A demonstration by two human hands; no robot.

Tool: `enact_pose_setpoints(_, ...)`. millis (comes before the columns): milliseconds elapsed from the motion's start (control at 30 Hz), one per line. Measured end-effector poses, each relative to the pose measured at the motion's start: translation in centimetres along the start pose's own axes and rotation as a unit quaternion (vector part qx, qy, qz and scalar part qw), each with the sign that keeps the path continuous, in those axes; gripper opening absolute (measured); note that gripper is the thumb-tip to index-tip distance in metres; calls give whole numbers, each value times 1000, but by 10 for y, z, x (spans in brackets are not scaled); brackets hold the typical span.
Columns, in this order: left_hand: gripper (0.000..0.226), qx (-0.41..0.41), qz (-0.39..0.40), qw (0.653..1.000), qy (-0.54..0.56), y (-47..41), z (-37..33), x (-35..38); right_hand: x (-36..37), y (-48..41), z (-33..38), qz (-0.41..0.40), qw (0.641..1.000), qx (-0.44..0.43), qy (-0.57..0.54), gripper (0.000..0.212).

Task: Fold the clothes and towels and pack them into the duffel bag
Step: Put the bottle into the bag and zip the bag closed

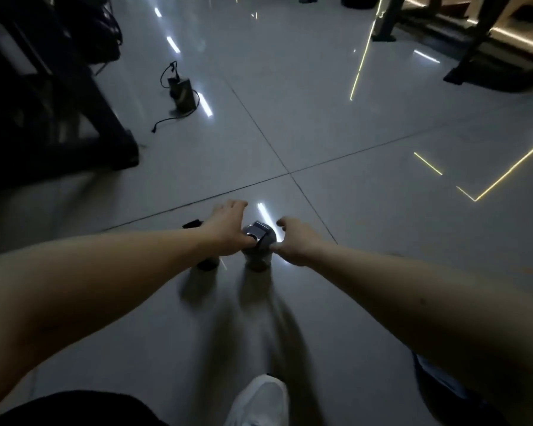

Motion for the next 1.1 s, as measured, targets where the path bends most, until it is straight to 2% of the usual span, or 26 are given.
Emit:
enact_pose_setpoints(200,111,-41,85,991,96,-20,26,23,26,-30,21,-4,1000,-27,-6,59)
enact_pose_setpoints(333,116,-42,100,985,133,-27,27,41,32,-34,14,-14,999,-21,-26,58)
enact_pose_setpoints(500,101,-67,40,985,153,-36,29,58,33,-28,3,20,992,-8,-124,79)
enact_pose_setpoints(633,80,-69,29,979,192,-42,23,68,19,-12,-25,9,994,20,-105,71)
enact_pose_setpoints(700,76,-53,43,982,178,-41,7,72,5,2,-50,9,995,48,-89,64)
enact_pose_setpoints(800,85,-10,72,984,164,-35,-39,77,-20,26,-90,6,994,93,-51,55)
enact_pose_setpoints(1100,80,191,144,966,102,11,-217,89,-102,150,-207,-21,983,181,23,47)
Point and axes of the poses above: each hand's wrist, its own y-axis away from the middle knuckle, its own x-axis out of the palm, z = x × y, the point moved 3 cm from there along -y, towards the middle knuckle, and after that the axes turned 9 degrees about y, right-handed, at the moved point
